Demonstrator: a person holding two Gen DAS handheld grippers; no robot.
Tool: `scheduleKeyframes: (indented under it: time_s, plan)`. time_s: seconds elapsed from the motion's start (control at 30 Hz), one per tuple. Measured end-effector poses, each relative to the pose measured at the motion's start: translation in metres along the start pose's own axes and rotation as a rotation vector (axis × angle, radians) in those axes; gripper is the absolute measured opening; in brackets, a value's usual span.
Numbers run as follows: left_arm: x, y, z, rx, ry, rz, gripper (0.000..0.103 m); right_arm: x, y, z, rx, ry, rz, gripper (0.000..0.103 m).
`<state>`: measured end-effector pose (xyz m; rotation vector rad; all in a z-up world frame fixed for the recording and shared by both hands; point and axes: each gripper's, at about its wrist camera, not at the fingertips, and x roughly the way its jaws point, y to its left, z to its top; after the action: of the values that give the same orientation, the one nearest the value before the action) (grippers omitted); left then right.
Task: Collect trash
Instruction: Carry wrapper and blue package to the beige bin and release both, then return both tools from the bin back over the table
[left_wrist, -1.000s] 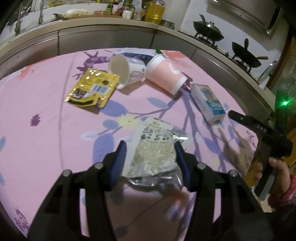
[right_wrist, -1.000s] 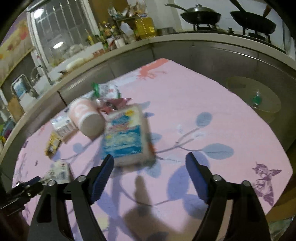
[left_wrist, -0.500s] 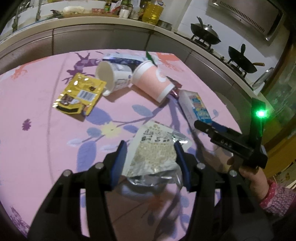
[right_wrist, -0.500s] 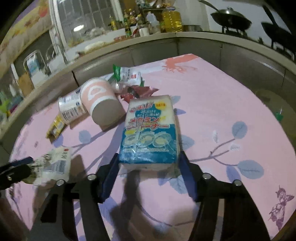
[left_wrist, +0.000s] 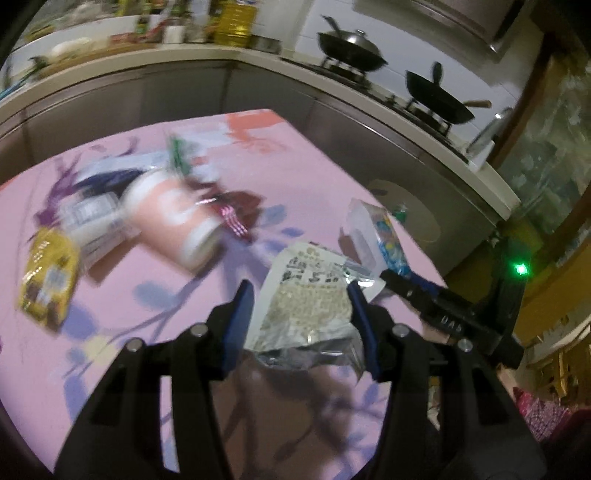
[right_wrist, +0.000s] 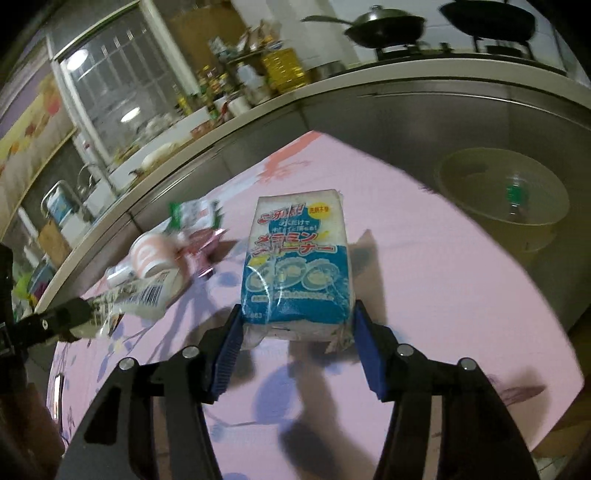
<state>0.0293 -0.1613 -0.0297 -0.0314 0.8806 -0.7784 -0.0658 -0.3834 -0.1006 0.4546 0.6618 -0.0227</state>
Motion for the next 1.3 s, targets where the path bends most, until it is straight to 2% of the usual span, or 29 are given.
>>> scheduleKeyframes:
  time_s: [0.23, 0.4, 0.6, 0.7, 0.77, 0.83, 0.93, 1.03, 1.17, 1.3]
  plan:
    - [0.073, -0.061, 0.057, 0.106, 0.055, -0.074, 0.05, -0.016, -0.079, 0.027, 0.127, -0.075, -0.049, 0.055]
    - [0.142, -0.116, 0.101, 0.199, 0.098, -0.115, 0.05, -0.019, -0.14, 0.052, 0.223, -0.101, -0.088, 0.056]
    - [0.228, -0.167, 0.139, 0.248, 0.172, -0.128, 0.05, -0.011, -0.195, 0.082, 0.312, -0.105, -0.137, 0.059]
    - [0.261, -0.18, 0.149, 0.251, 0.195, -0.097, 0.052, -0.007, -0.22, 0.087, 0.396, -0.121, -0.123, 0.065]
    - [0.283, -0.184, 0.153, 0.237, 0.225, -0.088, 0.074, -0.004, -0.229, 0.089, 0.421, -0.128, -0.128, 0.076]
    - [0.298, -0.182, 0.156, 0.208, 0.243, -0.063, 0.077, -0.003, -0.232, 0.092, 0.417, -0.149, -0.146, 0.077]
    - [0.302, -0.18, 0.156, 0.179, 0.254, -0.07, 0.077, -0.002, -0.233, 0.096, 0.409, -0.172, -0.148, 0.077]
    - [0.291, -0.176, 0.156, 0.175, 0.234, -0.067, 0.077, -0.009, -0.232, 0.09, 0.426, -0.203, -0.147, 0.077]
    - [0.256, -0.168, 0.151, 0.168, 0.179, -0.07, 0.077, -0.02, -0.227, 0.081, 0.453, -0.224, -0.118, 0.077]
    - [0.211, -0.157, 0.139, 0.158, 0.117, -0.061, 0.077, -0.025, -0.202, 0.083, 0.425, -0.238, -0.078, 0.077]
